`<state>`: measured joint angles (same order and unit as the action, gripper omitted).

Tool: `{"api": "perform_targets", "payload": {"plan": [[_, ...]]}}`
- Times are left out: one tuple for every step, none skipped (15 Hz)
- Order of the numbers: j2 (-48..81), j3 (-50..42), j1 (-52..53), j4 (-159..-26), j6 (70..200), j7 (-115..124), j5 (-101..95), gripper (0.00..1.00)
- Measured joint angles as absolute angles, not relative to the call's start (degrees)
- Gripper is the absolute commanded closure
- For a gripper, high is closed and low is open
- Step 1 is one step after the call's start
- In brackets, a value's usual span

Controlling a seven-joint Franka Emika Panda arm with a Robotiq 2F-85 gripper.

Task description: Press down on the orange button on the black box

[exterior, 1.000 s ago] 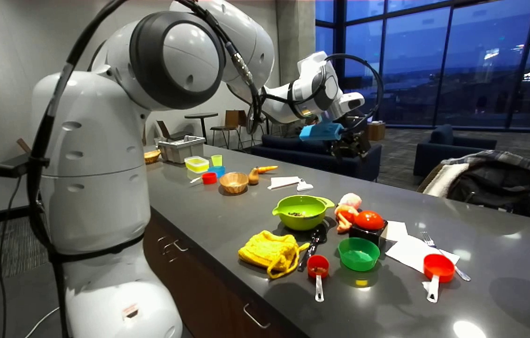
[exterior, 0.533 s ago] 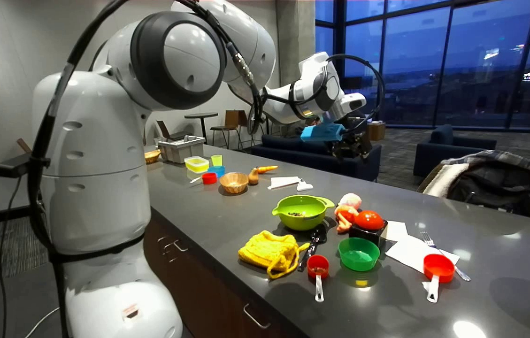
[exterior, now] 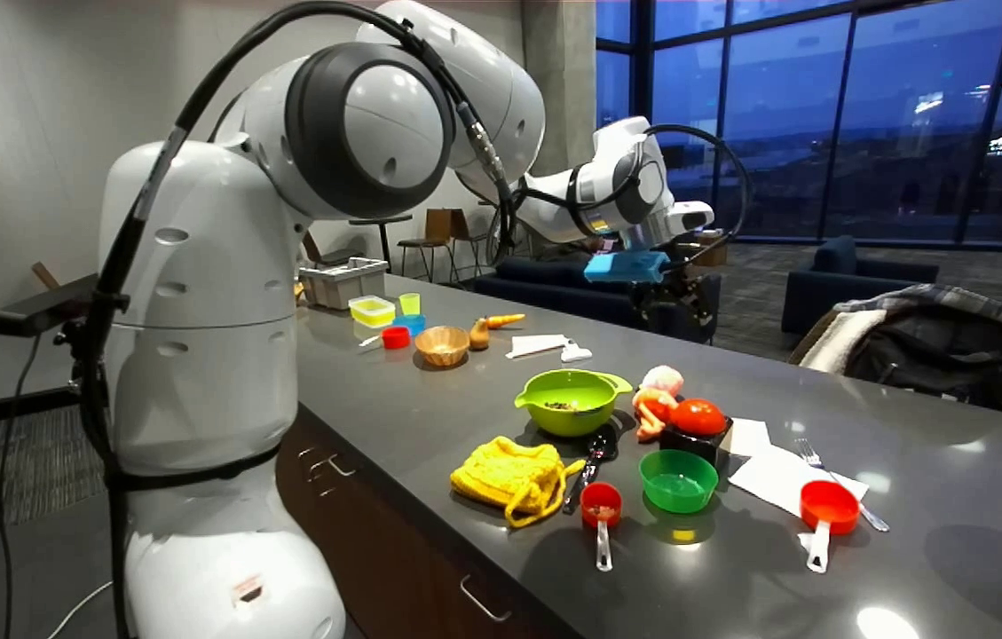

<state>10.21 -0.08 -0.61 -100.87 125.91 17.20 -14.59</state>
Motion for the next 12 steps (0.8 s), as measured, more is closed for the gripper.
{"api": "perform_targets", "payload": {"plan": [[11.22, -0.26, -0.64, -99.37, 122.98, 15.44, -13.30, 0.00], [12.36, -0.32, -0.77, -97.42, 119.37, 12.64, -11.19, 0.00], [13.65, -0.34, -0.96, -94.98, 115.23, 9.92, -9.29, 0.00], [14.96, -0.38, -1.16, -92.35, 110.87, 7.73, -8.10, 0.00], [16.22, -0.44, -1.33, -89.75, 106.41, 5.91, -7.50, 0.00], [17.42, -0.56, -1.48, -87.12, 102.00, 4.52, -7.28, 0.00], [18.68, -0.66, -1.69, -84.28, 97.66, 3.24, -7.04, 0.00], [19.96, -0.76, -1.93, -81.32, 93.39, 2.12, -6.69, 0.00], [21.28, -0.82, -2.24, -78.36, 89.09, 0.95, -6.07, 0.00], [22.64, -0.88, -2.56, -75.47, 84.98, 0.07, -5.33, 0.25], [24.15, -0.92, -2.93, -72.43, 81.01, -0.79, -4.61, 0.26], [25.66, -0.94, -3.35, -69.56, 77.56, -1.73, -3.74, 0.32]]}}
